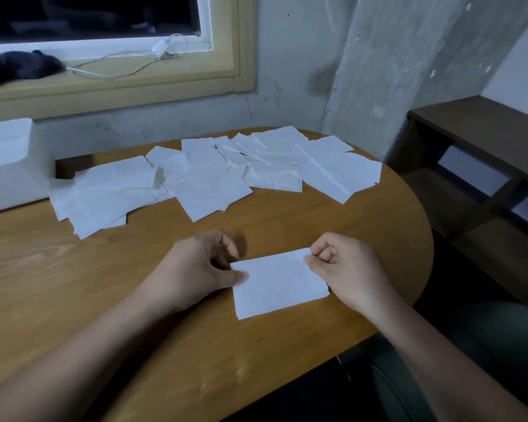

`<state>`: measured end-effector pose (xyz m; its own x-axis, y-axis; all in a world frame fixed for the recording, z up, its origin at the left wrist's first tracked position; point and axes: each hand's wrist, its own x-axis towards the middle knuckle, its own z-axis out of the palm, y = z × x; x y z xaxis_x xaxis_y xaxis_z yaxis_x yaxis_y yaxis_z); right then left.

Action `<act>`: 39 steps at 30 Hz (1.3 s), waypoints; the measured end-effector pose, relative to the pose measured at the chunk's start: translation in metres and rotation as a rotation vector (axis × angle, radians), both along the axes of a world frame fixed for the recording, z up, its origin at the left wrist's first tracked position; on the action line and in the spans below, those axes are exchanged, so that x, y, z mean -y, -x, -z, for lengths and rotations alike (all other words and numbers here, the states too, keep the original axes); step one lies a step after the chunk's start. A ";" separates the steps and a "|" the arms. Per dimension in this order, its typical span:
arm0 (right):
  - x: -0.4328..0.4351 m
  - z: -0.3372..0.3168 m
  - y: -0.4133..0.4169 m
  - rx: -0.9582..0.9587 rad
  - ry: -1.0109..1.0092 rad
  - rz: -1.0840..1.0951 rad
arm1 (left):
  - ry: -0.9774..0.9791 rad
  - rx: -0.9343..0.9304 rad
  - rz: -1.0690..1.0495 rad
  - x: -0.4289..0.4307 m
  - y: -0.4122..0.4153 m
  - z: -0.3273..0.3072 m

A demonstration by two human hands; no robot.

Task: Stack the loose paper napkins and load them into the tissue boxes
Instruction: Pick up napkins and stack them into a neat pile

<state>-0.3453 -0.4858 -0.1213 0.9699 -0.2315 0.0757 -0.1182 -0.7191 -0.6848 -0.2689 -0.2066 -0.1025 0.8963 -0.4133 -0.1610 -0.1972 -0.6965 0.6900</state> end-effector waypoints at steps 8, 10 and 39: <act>0.007 0.000 -0.008 0.095 0.162 -0.019 | 0.032 0.066 0.006 -0.001 0.000 0.004; 0.018 -0.002 -0.017 0.157 0.229 -0.024 | 0.054 0.107 0.011 -0.001 0.000 0.007; 0.053 0.011 -0.026 0.258 0.588 0.004 | 0.142 0.290 0.048 -0.001 0.001 0.018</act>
